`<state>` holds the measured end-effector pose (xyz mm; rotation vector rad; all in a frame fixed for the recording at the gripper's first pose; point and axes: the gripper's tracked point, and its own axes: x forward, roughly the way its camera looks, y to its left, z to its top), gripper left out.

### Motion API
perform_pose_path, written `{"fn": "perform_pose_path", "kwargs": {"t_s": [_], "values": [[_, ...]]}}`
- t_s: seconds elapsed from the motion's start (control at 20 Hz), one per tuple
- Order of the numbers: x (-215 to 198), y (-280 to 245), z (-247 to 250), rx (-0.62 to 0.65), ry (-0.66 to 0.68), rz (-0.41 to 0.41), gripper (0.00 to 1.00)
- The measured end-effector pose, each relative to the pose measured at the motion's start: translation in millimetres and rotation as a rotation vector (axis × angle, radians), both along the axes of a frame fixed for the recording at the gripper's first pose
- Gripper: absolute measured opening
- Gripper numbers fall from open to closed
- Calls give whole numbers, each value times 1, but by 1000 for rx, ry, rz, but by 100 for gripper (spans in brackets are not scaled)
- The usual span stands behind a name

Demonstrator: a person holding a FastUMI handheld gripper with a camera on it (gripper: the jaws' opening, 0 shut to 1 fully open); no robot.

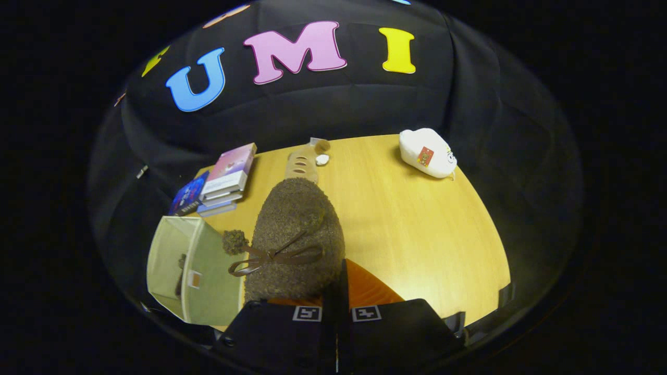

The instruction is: Open the storage box then place both shoes into the box .Put the left shoe in first, then the right shoe, with the right side of both shoes facing outward in a uniform manner.

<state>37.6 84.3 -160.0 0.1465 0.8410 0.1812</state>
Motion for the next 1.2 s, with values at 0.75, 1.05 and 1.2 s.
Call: {"fn": "perform_pose_path", "kwargs": {"t_s": [0.75, 1.05, 1.2], "values": [[-63, 260, 23, 128, 85, 181, 6], [-62, 285, -30, 18, 109, 189, 7], [-70, 290, -45, 16, 148, 194, 21]]}}
